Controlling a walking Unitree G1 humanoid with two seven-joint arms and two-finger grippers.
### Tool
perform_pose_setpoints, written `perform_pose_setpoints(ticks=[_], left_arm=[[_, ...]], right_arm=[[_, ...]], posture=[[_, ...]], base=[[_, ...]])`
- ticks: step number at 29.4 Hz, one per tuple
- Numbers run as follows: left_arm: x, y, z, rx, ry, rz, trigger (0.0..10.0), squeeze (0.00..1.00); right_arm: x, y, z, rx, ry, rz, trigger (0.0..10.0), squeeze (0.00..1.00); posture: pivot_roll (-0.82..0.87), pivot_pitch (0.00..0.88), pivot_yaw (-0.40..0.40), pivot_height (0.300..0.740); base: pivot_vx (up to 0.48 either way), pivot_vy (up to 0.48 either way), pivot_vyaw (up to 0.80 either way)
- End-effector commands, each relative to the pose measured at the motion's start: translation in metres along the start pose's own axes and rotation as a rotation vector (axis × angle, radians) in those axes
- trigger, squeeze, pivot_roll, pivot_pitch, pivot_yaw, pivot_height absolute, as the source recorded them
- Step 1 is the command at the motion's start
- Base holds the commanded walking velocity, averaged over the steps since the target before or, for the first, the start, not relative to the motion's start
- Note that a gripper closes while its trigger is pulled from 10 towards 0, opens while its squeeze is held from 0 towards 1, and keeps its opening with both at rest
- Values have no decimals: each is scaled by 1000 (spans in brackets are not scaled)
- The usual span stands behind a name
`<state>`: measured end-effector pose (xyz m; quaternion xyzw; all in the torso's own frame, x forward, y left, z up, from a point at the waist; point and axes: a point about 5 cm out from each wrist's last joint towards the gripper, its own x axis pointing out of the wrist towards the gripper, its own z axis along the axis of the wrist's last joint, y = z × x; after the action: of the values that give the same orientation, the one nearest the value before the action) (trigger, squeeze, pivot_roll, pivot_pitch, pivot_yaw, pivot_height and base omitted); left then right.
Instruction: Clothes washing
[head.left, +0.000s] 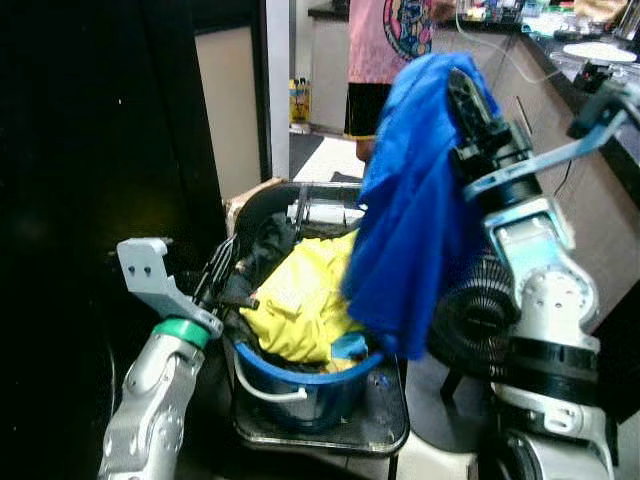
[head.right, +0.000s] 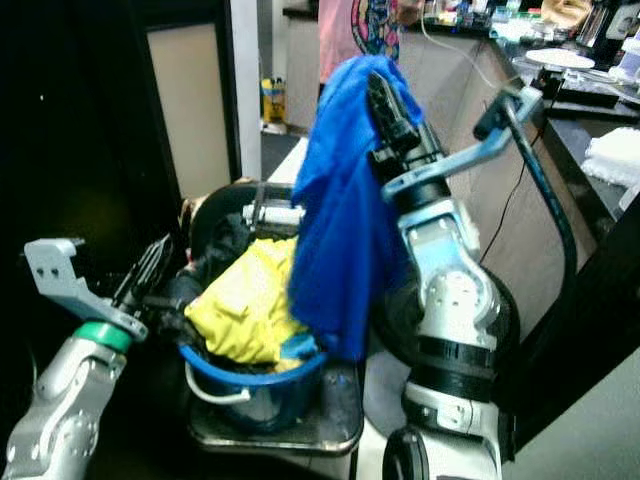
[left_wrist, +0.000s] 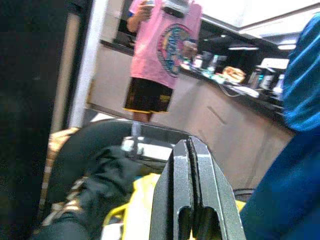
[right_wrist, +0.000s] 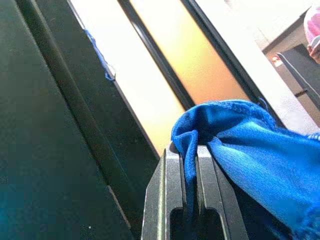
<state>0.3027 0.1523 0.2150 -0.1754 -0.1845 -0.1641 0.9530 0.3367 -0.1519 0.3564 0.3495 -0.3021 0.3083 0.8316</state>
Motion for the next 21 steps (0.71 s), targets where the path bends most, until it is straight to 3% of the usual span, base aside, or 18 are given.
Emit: perform_pose_setpoints(ticks=[1, 2, 3, 4, 6, 8, 10, 15, 17, 19, 21], left_arm=[[0, -3, -4, 0, 50, -25, 10000, 0], [2, -1, -7, 66, 81, -5, 10000, 0], [2, -1, -7, 66, 81, -5, 10000, 0], [5, 4, -10, 120, 119, 59, 10000, 0], [5, 4, -10, 120, 119, 59, 10000, 0], [15, 14, -8, 243, 135, 233, 10000, 0], [18, 17, -4, 278, 118, 287, 10000, 0], [39, 21, 37, 366, -145, 467, 10000, 0], [41, 20, 36, 329, -114, 441, 10000, 0], [41, 20, 36, 329, -114, 441, 10000, 0], [39, 13, 34, 372, -101, 334, 10000, 0]], right_arm=[[-1, 3, 0, -20, 18, -13, 0, 0], [-4, -2, -8, -77, 74, -54, 0, 0], [-4, -2, -8, -77, 74, -54, 0, 0], [-8, -10, -18, -176, 141, -128, 10000, 0], [-8, -10, -18, -176, 141, -128, 10000, 0], [-19, -23, -34, -297, 219, -225, 10000, 0], [-22, -26, -38, -320, 228, -244, 10000, 0], [-29, -30, -49, -492, 284, -298, 10000, 0], [-31, -32, -54, -549, 323, -304, 10000, 0], [-31, -32, -54, -549, 323, -304, 10000, 0], [-38, -38, -60, -657, 361, -330, 10000, 0]], posture=[[-26, 3, 23, 740], [-24, 4, 21, 740], [-24, 4, 21, 740], [-24, 4, 21, 740], [-24, 4, 21, 740], [-36, 2, 19, 740], [-36, 2, 19, 740], [-45, 0, 13, 740], [-42, 0, 13, 740], [-42, 0, 13, 740], [-39, 0, 18, 740]], base=[[0, 0, 0], [0, 0, 0], [0, 0, 0], [0, 0, 0], [0, 0, 0], [0, 0, 0], [0, 0, 0], [0, 0, -448], [0, 0, -800], [0, 0, -800], [0, 0, -800]])
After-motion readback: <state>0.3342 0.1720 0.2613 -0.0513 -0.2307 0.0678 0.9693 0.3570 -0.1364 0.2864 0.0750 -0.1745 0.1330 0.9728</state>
